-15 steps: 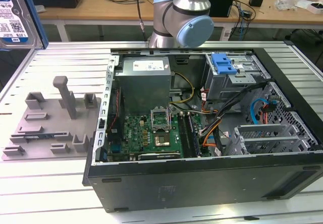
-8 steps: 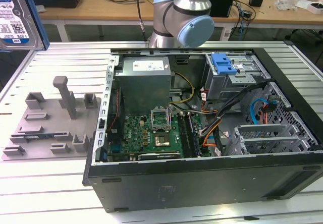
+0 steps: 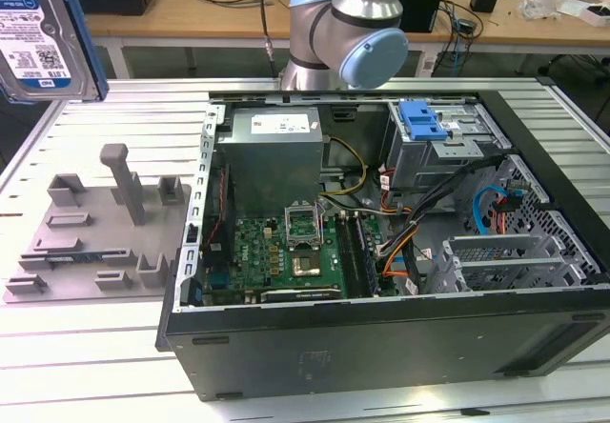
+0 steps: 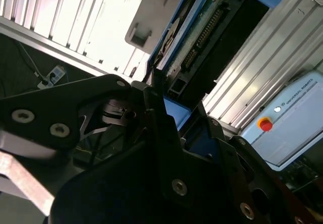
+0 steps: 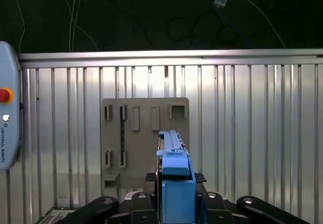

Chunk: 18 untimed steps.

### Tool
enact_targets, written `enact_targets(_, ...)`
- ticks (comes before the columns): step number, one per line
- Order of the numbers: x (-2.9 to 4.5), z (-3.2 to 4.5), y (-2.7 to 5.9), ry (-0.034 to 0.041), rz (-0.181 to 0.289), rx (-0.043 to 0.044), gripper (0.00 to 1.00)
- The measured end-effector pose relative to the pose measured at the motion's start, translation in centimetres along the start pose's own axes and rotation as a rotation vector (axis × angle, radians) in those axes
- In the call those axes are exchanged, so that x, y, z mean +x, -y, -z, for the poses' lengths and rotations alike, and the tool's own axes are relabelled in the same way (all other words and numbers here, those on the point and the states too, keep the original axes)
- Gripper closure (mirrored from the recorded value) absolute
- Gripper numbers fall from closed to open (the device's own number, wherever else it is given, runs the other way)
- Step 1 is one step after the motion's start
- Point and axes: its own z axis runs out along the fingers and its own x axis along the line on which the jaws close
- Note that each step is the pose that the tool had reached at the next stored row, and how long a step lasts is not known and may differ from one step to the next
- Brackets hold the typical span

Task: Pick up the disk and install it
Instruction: 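Pick up the disk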

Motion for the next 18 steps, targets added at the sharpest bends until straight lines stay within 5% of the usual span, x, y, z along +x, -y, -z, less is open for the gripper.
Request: enact_targets(18,2.92,-0.09,5.15,0.0001,0.0,0.0,0.64)
